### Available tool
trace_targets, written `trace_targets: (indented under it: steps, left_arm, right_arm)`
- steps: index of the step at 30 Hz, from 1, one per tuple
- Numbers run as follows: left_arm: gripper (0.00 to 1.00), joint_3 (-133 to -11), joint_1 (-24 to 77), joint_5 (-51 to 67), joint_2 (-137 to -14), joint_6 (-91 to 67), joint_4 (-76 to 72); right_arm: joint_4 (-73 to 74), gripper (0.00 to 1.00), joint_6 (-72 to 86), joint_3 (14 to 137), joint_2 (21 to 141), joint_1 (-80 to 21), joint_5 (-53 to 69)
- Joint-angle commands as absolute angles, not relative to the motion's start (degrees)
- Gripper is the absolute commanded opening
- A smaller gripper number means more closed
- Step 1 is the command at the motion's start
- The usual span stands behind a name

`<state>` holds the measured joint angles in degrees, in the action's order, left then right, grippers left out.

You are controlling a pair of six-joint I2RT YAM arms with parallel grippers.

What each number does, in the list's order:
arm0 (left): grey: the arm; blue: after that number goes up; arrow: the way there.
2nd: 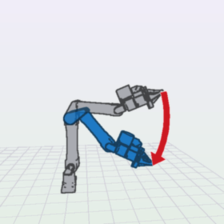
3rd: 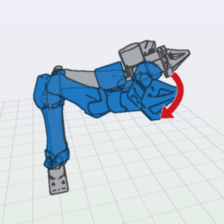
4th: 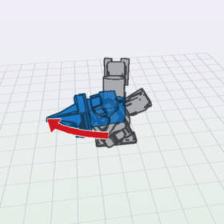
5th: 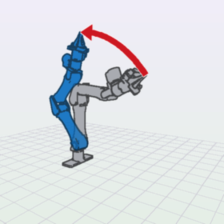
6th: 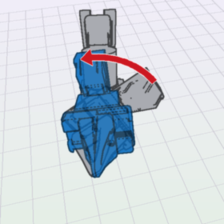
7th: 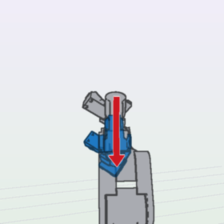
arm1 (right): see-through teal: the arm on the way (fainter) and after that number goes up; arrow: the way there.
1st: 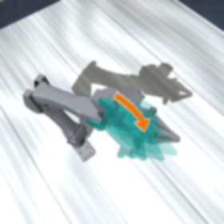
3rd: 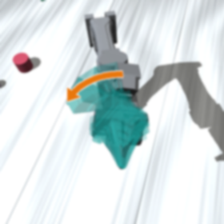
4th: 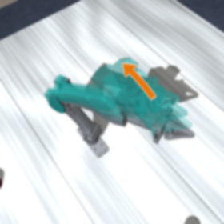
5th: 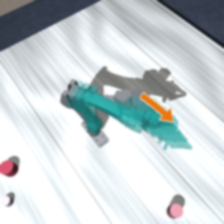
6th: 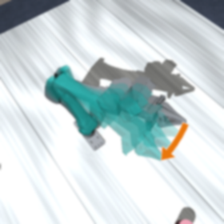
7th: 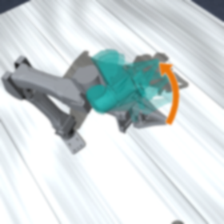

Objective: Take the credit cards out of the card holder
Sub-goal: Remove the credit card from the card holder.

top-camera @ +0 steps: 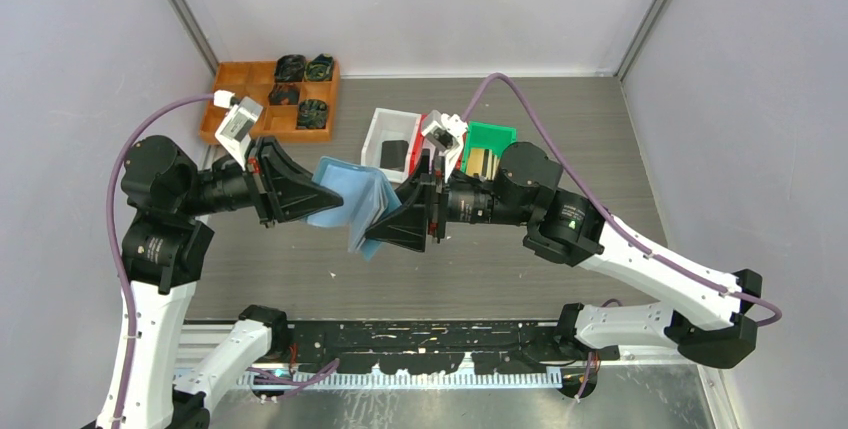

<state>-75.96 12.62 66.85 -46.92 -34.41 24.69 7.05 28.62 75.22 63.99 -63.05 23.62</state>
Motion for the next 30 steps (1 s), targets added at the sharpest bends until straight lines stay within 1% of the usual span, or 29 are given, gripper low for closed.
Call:
trace_targets:
  steps: [1,10,15,20,23,30]
  left_arm:
    - [0.00,-78.06,12.74,67.76,-46.50,-35.27,22.19]
    - [0.00,-77.78,12.74,67.71,-46.28,-34.89,22.32]
    - [0.00,-77.72,12.75,67.59,-46.44,-34.90,22.20]
    - [0.00,-77.78,12.75,67.41,-46.45,-35.05,22.10]
    - [0.00,-77.78,12.75,67.42,-46.47,-35.39,21.86]
    - [0.00,-77.96,12.76,67.33,-46.48,-35.59,21.71]
  right_arm:
    - [5.98,0.52,27.97,76.09,62.40,-63.11,16.68]
    - [7.66,0.51,27.53,75.60,61.42,-63.60,5.73]
    - [7.61,0.50,27.52,74.97,60.62,-64.03,2.65]
    - [8.28,0.46,27.51,74.44,60.06,-64.15,0.66]
    - [8.43,0.42,27.77,73.86,59.62,-64.25,0.18]
    - [9.03,0.41,28.61,73.55,59.56,-64.31,-2.30]
